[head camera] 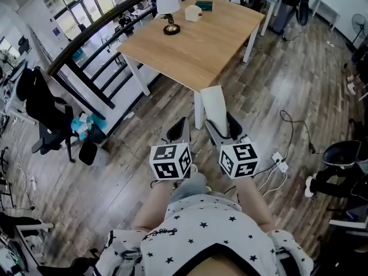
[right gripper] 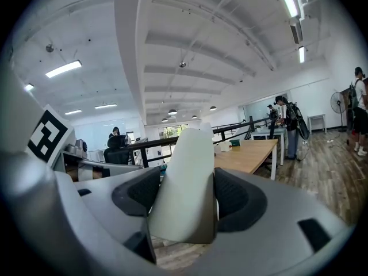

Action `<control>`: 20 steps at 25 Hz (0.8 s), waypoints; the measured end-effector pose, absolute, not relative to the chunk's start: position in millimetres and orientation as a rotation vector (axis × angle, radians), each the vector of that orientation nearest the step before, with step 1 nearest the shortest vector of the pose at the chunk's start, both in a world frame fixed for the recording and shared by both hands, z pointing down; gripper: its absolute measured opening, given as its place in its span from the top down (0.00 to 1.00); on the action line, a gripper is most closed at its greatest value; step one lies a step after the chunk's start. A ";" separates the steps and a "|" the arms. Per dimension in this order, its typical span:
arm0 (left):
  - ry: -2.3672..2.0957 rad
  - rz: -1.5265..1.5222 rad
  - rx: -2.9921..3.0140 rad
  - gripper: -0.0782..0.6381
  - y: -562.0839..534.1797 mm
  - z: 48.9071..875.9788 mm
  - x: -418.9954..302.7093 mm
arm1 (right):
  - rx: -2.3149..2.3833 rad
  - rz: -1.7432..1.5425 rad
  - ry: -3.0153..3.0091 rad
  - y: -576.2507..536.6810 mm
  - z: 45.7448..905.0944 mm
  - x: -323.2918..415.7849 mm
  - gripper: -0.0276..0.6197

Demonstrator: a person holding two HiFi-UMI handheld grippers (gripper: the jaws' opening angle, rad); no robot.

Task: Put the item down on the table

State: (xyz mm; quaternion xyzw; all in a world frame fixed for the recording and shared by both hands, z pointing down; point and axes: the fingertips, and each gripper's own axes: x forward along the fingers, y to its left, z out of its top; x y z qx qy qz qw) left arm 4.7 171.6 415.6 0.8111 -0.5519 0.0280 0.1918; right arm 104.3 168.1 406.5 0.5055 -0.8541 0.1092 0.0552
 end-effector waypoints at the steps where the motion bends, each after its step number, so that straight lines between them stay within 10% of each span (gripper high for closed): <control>1: -1.549 0.077 2.273 0.87 170.3 416.7 2.3 | 1.531 0.333 -2.594 166.2 406.5 101.7 0.51; 20: -1.511 0.037 2.259 0.87 16.0 426.0 -13.8 | 1.551 0.325 -2.582 16.2 399.9 87.5 0.51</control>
